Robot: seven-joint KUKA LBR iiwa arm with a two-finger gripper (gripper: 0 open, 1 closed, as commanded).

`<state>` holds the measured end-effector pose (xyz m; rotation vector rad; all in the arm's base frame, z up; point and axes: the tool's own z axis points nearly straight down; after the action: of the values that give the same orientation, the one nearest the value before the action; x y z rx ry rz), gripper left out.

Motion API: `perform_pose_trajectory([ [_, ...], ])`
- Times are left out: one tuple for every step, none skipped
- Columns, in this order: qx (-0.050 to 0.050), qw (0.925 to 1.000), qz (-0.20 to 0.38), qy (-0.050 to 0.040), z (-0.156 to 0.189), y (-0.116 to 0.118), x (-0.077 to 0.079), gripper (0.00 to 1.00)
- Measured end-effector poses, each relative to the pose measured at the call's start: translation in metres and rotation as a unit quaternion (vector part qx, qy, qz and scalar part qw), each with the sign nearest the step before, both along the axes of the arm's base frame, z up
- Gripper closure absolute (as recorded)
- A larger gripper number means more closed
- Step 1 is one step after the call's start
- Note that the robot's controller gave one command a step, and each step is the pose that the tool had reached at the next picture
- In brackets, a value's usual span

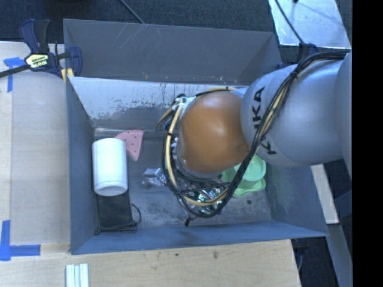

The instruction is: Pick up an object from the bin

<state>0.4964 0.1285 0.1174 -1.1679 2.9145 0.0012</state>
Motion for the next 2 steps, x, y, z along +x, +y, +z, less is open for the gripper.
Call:
perform_pose_trajectory([
  [0.000,0.9990,0.044,-0.0015,-0.019,-0.020,0.046,0.00],
  [0.001,0.9991,0.043,0.0001,-0.011,-0.072,0.085,0.00],
])
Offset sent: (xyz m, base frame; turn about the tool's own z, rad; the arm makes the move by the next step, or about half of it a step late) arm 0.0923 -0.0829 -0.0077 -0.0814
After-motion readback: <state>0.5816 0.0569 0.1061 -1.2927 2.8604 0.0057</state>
